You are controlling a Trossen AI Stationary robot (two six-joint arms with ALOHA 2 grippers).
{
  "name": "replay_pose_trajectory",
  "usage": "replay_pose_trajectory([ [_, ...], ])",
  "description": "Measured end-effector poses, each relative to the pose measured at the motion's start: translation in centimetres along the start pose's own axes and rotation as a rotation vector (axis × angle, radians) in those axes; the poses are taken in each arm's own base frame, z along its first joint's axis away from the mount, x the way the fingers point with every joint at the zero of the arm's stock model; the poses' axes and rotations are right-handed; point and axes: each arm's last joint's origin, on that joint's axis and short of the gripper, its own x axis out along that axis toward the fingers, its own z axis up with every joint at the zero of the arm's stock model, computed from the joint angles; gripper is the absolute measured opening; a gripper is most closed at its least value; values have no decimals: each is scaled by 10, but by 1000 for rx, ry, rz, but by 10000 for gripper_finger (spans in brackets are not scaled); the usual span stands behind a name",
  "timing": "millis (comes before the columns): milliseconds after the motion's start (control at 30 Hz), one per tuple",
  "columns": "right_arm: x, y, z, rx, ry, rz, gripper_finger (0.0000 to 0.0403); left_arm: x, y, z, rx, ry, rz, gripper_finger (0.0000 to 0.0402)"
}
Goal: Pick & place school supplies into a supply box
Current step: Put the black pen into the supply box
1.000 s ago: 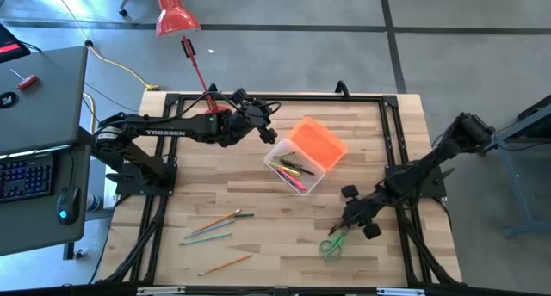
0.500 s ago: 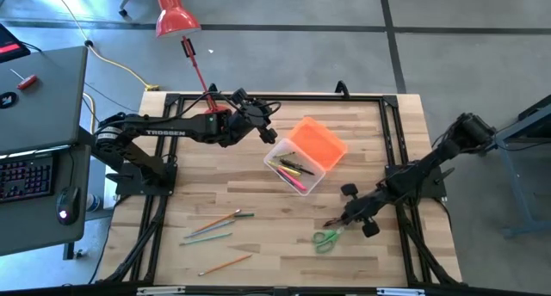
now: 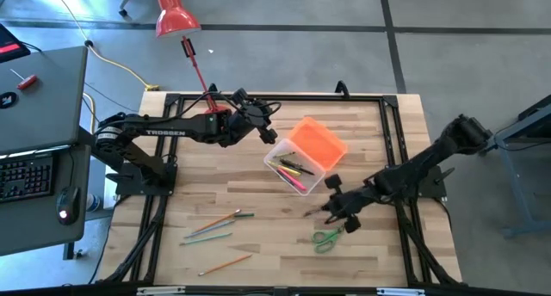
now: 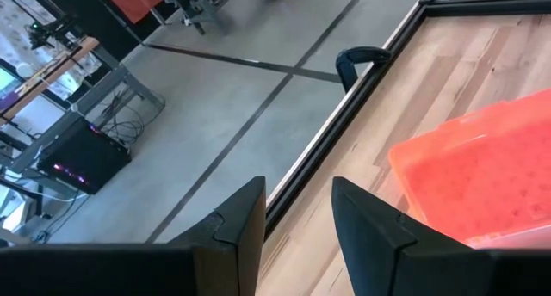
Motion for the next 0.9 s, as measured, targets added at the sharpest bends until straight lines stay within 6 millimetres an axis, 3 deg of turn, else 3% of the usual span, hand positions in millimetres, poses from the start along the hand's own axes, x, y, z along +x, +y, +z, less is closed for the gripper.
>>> replay_pose_trajectory([
  [100, -3, -25, 18, 32, -27, -224, 11, 0, 0, 0, 0, 0, -2, 166],
  [200, -5, -52, 23, 240, -36, -395, 18, 0, 0, 0, 0, 0, -3, 166],
  [300, -5, -77, 22, 503, -109, -402, 25, 0, 0, 0, -2, -1, -7, 166],
  [400, 1, -95, 24, 628, -234, -325, 30, 0, 0, 0, -3, -1, -11, 166],
  [533, 21, -107, 16, 664, -239, -332, 26, 0, 0, 0, -4, -1, -11, 166],
  [700, 54, -111, -6, 954, -144, -286, 14, 0, 0, 0, -3, -1, -10, 166],
  [800, 64, -113, -10, 992, -114, -250, 12, 0, 0, 0, -4, -4, -9, 166],
  [900, 68, -115, -15, 996, -92, -324, 13, 0, 0, 2, -17, -20, -8, 166],
])
